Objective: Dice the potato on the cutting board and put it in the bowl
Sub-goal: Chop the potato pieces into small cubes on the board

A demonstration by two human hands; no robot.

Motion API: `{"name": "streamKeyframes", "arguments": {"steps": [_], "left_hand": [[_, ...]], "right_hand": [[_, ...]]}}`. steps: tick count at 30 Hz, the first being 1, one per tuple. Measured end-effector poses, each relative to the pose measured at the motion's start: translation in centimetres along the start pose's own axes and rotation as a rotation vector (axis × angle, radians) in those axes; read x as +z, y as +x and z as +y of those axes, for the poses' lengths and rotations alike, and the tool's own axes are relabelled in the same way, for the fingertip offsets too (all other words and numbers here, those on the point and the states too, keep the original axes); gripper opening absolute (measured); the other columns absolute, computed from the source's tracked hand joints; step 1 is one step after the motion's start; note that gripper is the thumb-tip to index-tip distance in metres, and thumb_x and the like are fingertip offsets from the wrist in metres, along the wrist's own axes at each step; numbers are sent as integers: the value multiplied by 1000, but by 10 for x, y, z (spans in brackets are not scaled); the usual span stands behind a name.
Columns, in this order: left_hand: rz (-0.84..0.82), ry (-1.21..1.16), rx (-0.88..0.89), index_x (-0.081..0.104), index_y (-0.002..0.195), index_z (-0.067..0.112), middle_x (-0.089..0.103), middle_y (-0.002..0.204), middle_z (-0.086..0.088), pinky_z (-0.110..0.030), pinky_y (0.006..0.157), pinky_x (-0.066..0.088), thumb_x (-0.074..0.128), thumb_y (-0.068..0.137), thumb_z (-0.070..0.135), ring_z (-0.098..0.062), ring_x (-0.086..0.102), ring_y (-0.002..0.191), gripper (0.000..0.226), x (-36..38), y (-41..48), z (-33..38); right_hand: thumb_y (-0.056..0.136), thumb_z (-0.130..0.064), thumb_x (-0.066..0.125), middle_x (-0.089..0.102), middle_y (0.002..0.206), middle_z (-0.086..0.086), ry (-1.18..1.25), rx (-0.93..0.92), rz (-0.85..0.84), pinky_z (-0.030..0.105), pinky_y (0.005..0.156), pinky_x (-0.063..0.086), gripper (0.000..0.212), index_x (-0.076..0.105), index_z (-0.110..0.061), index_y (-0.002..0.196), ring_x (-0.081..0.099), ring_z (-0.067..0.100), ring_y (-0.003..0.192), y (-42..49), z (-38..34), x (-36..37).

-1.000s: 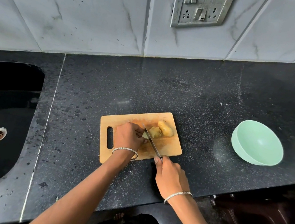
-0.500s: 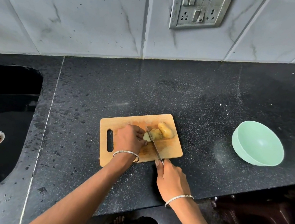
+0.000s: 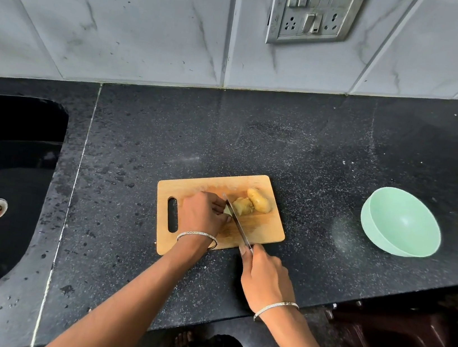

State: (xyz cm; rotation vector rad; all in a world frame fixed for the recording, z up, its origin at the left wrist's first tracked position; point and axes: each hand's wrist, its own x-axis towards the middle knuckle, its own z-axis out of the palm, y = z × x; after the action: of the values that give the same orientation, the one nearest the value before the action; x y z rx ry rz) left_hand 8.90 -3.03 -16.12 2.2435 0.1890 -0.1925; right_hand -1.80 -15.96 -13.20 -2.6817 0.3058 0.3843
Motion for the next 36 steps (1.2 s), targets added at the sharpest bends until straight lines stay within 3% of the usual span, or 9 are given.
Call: {"name": "streamKeyframes", "arguments": {"steps": [5,10,25,30,34,36], "left_hand": [[-10,17,0,75,83,19,73,74,4,-29,76,57,86,64,16,-7,68,71,22,-4,1,3],[-13,21,16,74,83,21,73,73,6,-27,75,55,88,61,20,-7,68,70,27,-4,0,3],[-40,7,21,75,82,19,70,69,7,-18,69,52,89,61,13,-3,65,65,25,-10,-1,8],[-33,-4,20,75,80,19,73,70,4,-27,76,56,88,60,12,-5,68,67,25,-12,-2,9],[-41,-26,18,75,81,19,73,71,5,-28,76,57,89,60,13,-5,68,68,25,-12,-3,9],[-48,-35,19,75,82,16,73,73,2,-28,76,57,90,60,12,-7,68,69,27,-12,-3,8]], "right_hand": [[104,-43,26,68,100,12,-139,-33,74,35,59,37,34,47,-17,109,66,36,94,-5,-7,0],[103,-46,23,69,97,11,-126,-29,114,38,61,42,37,46,-18,108,67,36,92,-6,-7,2],[103,-42,30,65,107,12,-42,54,-4,38,68,44,37,53,-14,111,63,37,100,16,-16,4],[103,-44,29,64,105,13,-52,50,-25,37,66,40,40,53,-13,109,63,37,99,10,-13,5],[101,-48,27,65,101,10,2,75,-29,41,72,48,41,55,-18,101,63,36,97,-13,3,-1],[101,-49,26,65,98,9,17,72,-12,40,69,44,41,54,-20,94,62,36,95,-19,7,-6]]}}
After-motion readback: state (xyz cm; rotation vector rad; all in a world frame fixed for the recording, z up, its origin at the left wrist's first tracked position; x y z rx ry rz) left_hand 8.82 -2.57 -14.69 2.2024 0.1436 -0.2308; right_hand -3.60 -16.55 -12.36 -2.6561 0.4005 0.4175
